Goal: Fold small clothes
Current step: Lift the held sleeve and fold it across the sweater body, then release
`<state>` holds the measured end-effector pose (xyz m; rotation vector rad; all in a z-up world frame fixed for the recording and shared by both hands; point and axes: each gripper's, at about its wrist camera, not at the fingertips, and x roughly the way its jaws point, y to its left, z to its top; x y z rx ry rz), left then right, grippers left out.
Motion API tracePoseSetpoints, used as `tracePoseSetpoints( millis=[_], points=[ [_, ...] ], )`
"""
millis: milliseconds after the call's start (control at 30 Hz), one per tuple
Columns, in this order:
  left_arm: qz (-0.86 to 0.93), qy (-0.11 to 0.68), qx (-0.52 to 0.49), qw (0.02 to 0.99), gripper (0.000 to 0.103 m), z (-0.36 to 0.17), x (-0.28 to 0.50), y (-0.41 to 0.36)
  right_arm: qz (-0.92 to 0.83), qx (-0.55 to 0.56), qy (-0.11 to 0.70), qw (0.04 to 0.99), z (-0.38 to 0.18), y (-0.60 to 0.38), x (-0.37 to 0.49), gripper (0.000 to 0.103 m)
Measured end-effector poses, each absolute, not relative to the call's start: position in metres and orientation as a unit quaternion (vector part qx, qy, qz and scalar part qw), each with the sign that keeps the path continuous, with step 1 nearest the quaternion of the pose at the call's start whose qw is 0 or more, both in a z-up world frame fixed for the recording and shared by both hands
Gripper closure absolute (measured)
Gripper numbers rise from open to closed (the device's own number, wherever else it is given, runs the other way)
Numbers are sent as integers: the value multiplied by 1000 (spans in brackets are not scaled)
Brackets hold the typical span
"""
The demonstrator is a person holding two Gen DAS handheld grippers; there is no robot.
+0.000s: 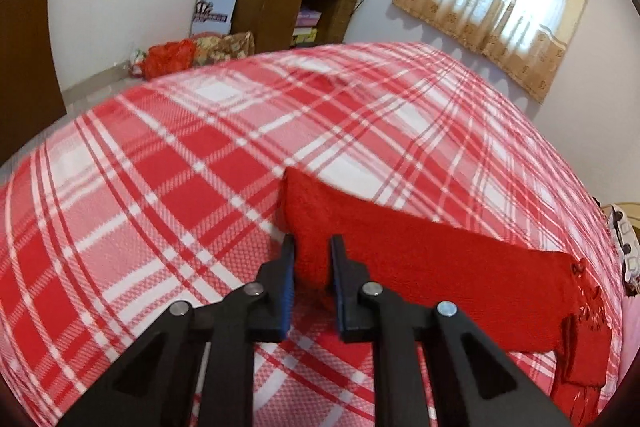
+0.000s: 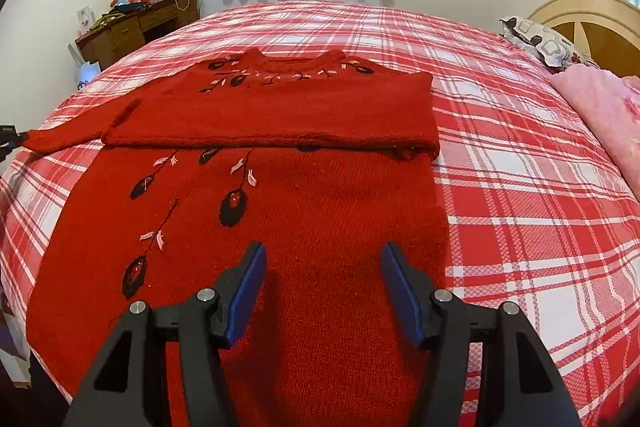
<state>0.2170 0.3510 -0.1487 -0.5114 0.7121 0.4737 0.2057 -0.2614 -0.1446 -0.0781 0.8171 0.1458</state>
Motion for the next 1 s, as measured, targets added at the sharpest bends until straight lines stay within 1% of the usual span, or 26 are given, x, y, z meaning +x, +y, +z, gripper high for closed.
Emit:
tracePoseSetpoints(
  millis=[300,767,1000],
  points=[
    [179,312,-237,902,86,-97,227,322,67,-24,381,922,-137,-268,203,42],
    [62,277,-208,936,88,-18,266,214,62,-9,372,926,-131,-278,201,42],
    [32,272,-209,939,88,2,285,176,63,-5,375,925,-134,-280,202,42]
  ],
)
